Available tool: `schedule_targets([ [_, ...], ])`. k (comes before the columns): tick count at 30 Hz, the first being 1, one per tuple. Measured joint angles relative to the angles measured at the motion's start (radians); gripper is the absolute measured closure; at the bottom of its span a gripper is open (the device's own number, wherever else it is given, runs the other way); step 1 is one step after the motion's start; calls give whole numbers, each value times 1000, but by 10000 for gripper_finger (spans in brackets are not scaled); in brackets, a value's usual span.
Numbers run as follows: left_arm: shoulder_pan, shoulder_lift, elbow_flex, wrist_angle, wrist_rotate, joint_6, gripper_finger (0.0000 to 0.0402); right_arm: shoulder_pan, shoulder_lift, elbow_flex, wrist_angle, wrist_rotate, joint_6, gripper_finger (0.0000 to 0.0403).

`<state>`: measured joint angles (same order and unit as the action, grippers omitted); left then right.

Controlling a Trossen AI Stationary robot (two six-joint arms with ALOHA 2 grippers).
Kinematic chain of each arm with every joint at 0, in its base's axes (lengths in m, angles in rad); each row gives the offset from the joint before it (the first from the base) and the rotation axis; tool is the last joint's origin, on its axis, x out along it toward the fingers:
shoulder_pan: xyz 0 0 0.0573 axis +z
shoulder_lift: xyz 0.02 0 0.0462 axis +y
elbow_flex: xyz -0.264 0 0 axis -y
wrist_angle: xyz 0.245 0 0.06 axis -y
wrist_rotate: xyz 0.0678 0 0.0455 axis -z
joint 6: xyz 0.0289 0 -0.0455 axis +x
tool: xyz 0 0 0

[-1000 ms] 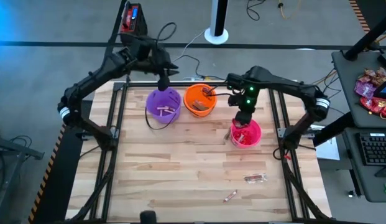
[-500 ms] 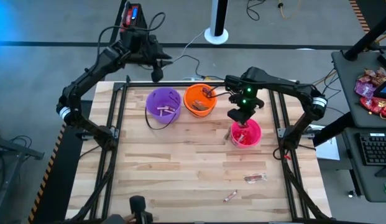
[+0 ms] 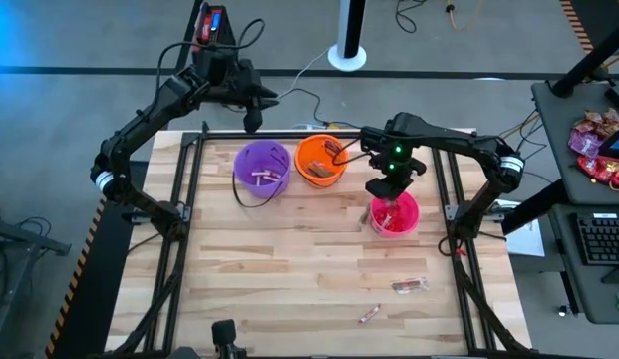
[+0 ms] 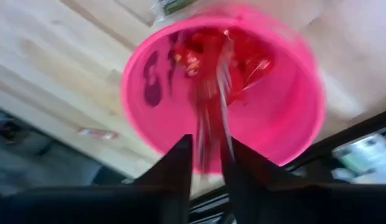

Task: Sort candy by brand, put in halloween buckets
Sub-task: Put the red candy into the pink bucket, then put the orange candy into the orange bucket

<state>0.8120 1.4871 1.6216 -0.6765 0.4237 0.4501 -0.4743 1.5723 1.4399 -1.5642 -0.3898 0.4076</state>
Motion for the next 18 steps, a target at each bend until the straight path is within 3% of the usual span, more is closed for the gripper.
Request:
schedule_targets([
  [3, -5, -9, 1, 0, 64, -93, 326, 6, 0, 0, 5, 69, 1, 284],
  [10, -111, -71, 1, -40, 82, -312, 326, 16, -82, 52, 10, 70, -42, 222],
  [14, -248, -115, -17, -46, -28, -438, 326, 58, -177, 74, 39, 61, -84, 220],
  [18, -393, -124, -24, -93, -132, -474, 326, 129, -266, 72, 82, -64, -35, 229],
])
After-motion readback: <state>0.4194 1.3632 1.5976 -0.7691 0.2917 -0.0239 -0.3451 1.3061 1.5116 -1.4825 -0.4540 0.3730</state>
